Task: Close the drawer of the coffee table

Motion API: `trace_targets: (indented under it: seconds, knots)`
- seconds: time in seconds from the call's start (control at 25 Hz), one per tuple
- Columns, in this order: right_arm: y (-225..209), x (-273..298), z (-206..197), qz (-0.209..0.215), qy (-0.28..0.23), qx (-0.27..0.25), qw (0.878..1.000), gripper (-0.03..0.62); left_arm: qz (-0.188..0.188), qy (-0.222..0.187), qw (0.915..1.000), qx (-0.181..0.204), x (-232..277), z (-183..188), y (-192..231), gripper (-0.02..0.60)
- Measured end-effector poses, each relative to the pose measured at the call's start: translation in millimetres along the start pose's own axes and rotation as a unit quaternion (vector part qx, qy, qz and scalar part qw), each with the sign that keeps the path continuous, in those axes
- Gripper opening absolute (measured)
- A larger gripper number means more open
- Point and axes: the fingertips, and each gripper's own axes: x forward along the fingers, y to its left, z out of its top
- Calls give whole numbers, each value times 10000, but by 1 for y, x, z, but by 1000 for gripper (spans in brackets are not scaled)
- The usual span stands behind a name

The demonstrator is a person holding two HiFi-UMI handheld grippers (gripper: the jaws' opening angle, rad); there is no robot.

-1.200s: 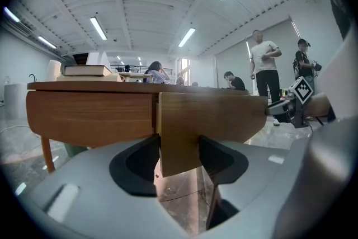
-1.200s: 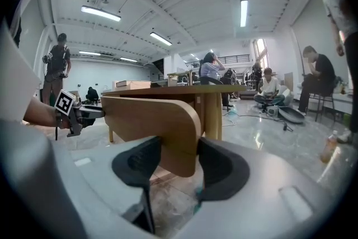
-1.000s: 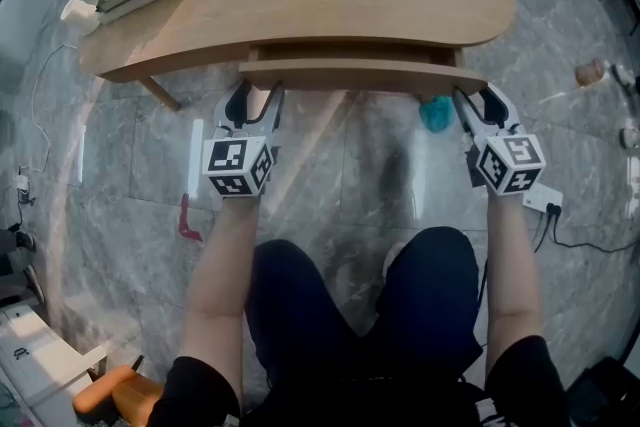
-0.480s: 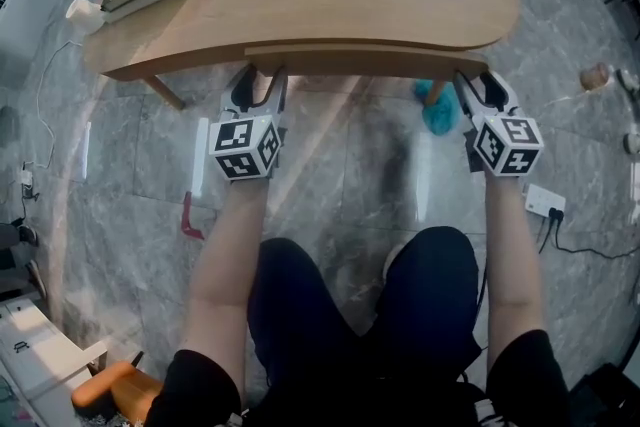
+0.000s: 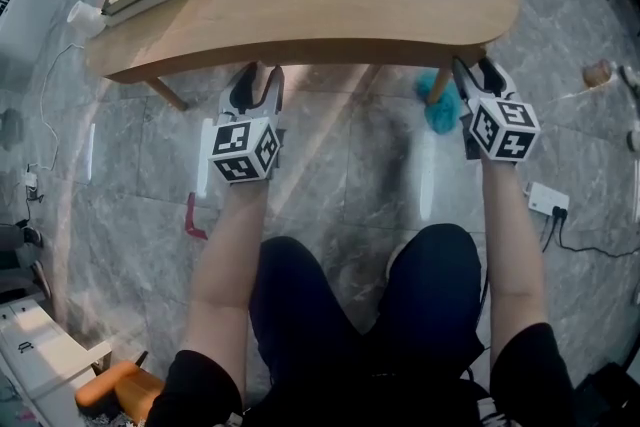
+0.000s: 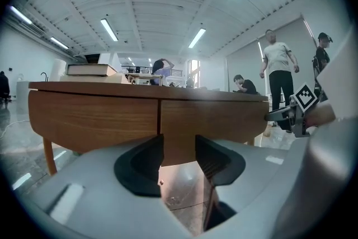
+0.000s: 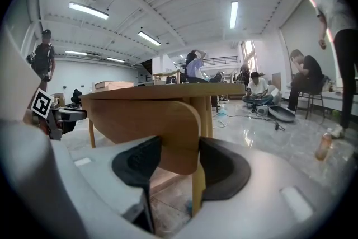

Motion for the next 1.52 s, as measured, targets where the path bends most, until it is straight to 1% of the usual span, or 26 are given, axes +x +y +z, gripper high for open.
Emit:
trace_targets:
  seconds: [0.32, 0.48, 0.52, 0.64, 0.76, 0.8, 1.08, 1.12, 1.16, 1.2, 1.24, 1.4, 1.52]
  knots:
    - [-4, 10, 2, -148, -39, 201, 9997, 207, -22, -7, 10000, -16, -10, -2, 2, 170]
    - [-5, 15, 4, -203, -44, 280, 9994, 207, -126, -36, 9999, -10, -11, -1, -1, 152]
    - [-5, 15, 5, -210, -48, 289, 9993, 207, -153, -48, 9999, 19, -11, -1, -3, 142]
    - [-6, 15, 4, -221, -73, 294, 9993, 207, -181, -98, 9997, 108, -13, 1, -4, 84]
    - [-5, 16, 5, -215, -72, 302, 9993, 207, -159, -137, 9997, 89, -14, 3, -2, 14]
    - [-5, 16, 5, -210, -70, 306, 9993, 207, -164, -143, 9997, 72, -14, 3, -2, 6]
    - [-6, 6, 3, -352, -65, 418, 9985, 197, -252, -175, 9995, 39, -16, 6, -8, 6]
    - [-6, 3, 4, -386, -107, 456, 9982, 188, -253, -185, 9995, 34, -17, 8, -8, 6]
    - [-5, -1, 6, -416, -149, 493, 9978, 161, -252, -186, 9995, 26, -18, 10, -8, 6]
    - [-4, -6, 7, -436, -177, 525, 9975, 106, -252, -171, 9995, 17, -20, 12, -8, 6]
    - [-1, -12, 7, -427, -177, 546, 9974, 10, -252, -139, 9996, 5, -23, 13, -9, 6]
    - [19, -27, 11, -146, 58, 498, 9986, 2, -221, 72, 9997, -95, -38, 22, -13, 6]
    - [33, -37, 26, 69, 284, 486, 9984, 2, -219, 319, 9990, -202, -50, 37, -17, 6]
